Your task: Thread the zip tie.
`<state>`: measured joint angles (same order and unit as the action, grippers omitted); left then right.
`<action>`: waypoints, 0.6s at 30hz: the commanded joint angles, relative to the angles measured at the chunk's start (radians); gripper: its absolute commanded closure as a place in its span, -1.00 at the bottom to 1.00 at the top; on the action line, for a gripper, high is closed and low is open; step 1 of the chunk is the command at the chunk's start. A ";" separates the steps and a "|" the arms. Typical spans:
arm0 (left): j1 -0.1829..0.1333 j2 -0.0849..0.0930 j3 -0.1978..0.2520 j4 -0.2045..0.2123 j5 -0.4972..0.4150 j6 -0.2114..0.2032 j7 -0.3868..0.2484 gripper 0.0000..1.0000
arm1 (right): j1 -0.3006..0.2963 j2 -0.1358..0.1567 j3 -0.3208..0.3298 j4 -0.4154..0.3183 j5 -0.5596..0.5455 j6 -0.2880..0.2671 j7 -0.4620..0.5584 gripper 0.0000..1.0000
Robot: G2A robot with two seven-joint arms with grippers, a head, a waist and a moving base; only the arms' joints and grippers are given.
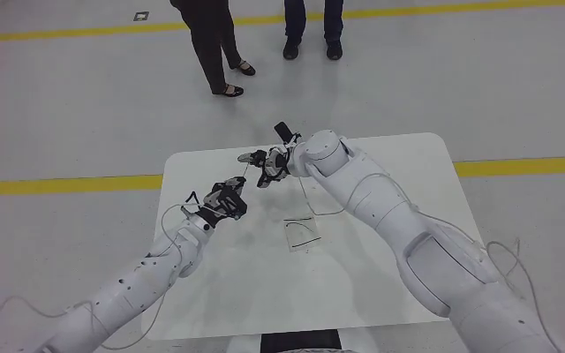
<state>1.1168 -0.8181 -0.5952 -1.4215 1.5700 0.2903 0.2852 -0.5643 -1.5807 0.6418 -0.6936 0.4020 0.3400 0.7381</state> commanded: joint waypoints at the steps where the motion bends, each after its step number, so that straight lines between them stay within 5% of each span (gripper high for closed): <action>1: 0.009 0.002 -0.009 -0.009 -0.004 -0.006 0.003 1.00 | 0.000 0.004 0.002 -0.001 0.003 0.000 -0.010 -1.00; 12: 0.104 0.034 -0.131 -0.088 -0.141 -0.117 0.070 1.00 | -0.018 0.052 0.065 -0.016 0.025 0.000 -0.061 -1.00; 18: 0.113 0.042 -0.147 -0.096 -0.119 -0.145 0.076 1.00 | -0.019 0.055 0.069 -0.021 0.028 0.000 -0.067 -1.00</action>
<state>1.2306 -0.7758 -0.7427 -1.5182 1.4515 0.1440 0.3610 -0.5838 -1.5257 0.7113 -0.7145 0.4301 0.3400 0.6711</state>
